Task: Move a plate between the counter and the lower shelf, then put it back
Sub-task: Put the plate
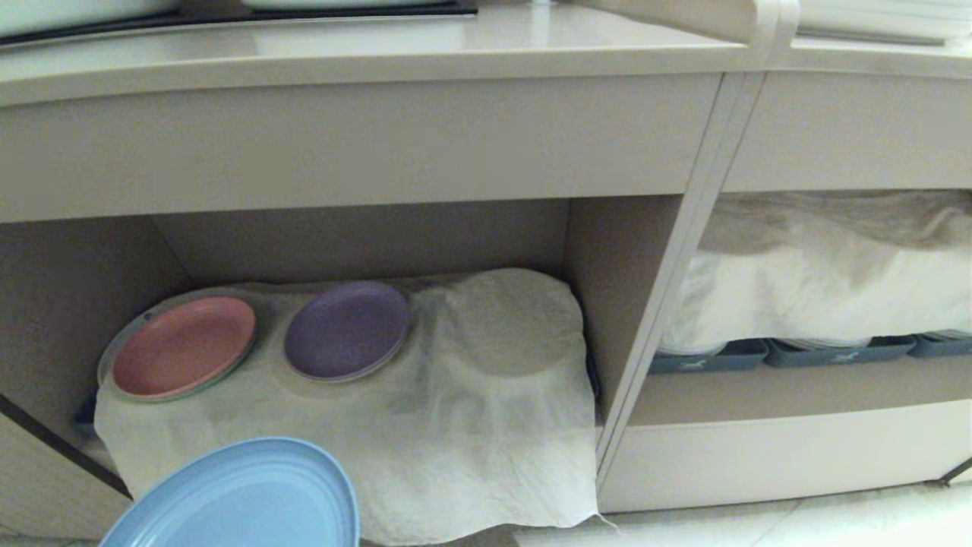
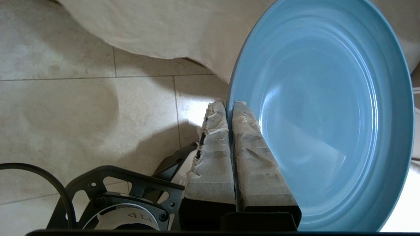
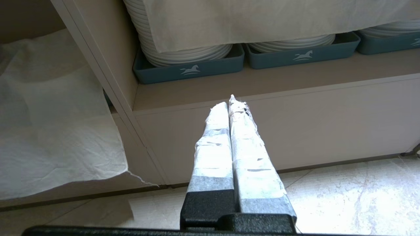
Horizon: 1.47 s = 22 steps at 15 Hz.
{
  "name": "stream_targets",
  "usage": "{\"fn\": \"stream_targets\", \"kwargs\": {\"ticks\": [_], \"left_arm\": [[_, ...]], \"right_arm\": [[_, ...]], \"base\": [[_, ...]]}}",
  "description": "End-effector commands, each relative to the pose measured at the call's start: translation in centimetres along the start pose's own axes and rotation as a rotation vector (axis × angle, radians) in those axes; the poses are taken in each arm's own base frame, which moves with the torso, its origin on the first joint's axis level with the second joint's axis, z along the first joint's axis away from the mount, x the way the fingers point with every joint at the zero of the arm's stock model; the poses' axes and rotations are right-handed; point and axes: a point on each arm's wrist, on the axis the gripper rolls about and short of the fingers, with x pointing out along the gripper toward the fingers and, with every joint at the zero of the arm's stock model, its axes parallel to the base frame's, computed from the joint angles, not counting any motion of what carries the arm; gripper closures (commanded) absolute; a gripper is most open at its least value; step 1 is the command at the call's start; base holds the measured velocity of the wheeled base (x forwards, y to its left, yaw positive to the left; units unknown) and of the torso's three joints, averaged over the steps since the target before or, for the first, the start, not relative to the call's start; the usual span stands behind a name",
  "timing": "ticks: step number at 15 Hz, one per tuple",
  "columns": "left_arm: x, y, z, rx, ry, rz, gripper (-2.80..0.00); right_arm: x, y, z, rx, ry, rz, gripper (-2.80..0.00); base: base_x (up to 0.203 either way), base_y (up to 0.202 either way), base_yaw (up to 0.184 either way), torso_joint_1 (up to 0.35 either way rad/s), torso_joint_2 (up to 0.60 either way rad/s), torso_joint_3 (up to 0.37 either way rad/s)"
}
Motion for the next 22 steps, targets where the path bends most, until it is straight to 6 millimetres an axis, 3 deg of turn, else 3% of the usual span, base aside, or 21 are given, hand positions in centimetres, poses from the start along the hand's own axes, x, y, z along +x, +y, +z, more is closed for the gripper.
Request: {"fn": "stream_targets", "kwargs": {"ticks": [1, 6, 22], "left_arm": [[-0.03, 0.03, -0.04, -0.003, -0.001, 0.002, 0.0], [-0.1, -0.02, 0.05, -0.003, -0.006, 0.001, 0.0], [-0.21, -0.11, 0.19, -0.006, -0.01, -0.007, 0.0]], "right_arm": [[0.0, 0.0, 0.0, 0.0, 0.0, 0.0, 0.0], [0.0, 0.0, 0.0, 0.0, 0.0, 0.0, 0.0], [0.0, 0.0, 0.0, 0.0, 0.0, 0.0, 0.0]], "base": [[0.0, 0.0, 0.0, 0.0, 0.0, 0.0], [0.0, 0.0, 0.0, 0.067, -0.22, -0.229], [0.0, 0.0, 0.0, 0.198, -0.5, -0.285]]}}
